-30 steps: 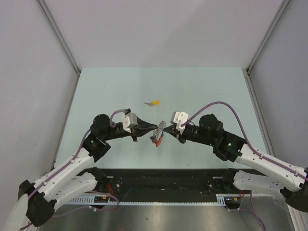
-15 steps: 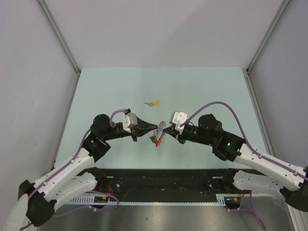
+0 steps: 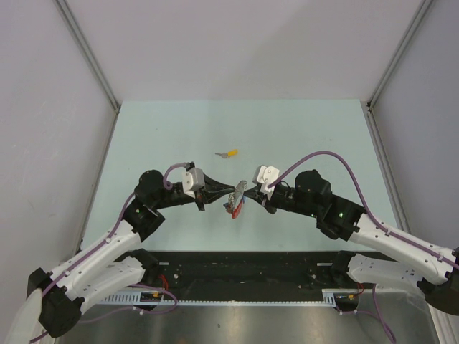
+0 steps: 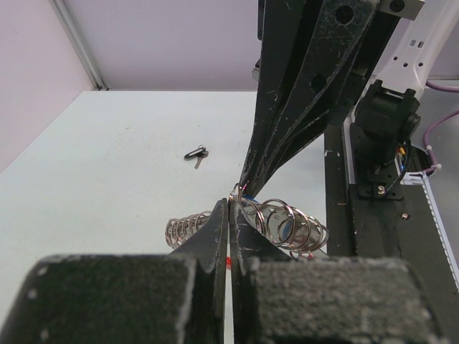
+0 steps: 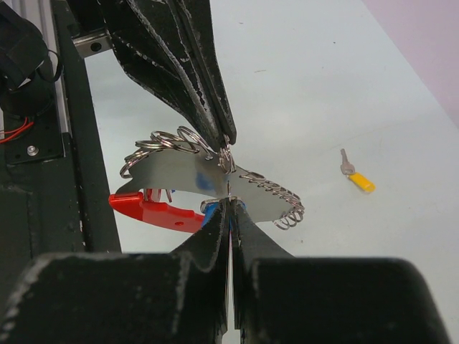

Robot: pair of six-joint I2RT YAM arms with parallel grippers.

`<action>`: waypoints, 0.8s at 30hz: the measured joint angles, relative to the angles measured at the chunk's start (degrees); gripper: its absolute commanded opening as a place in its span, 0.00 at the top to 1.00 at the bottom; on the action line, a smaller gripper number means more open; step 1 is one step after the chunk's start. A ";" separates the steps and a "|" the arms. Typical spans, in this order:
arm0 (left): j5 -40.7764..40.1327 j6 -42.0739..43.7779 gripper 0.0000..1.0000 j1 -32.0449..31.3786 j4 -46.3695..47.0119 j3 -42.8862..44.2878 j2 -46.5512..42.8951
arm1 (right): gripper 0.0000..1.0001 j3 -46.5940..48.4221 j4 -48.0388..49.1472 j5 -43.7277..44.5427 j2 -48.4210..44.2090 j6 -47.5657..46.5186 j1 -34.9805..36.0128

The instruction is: Put the keys on the keyring

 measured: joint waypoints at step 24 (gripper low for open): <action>0.59 0.00 1.00 0.00 0.11 0.00 -0.02 | 1.00 0.00 0.42 -0.20 -0.92 0.87 0.44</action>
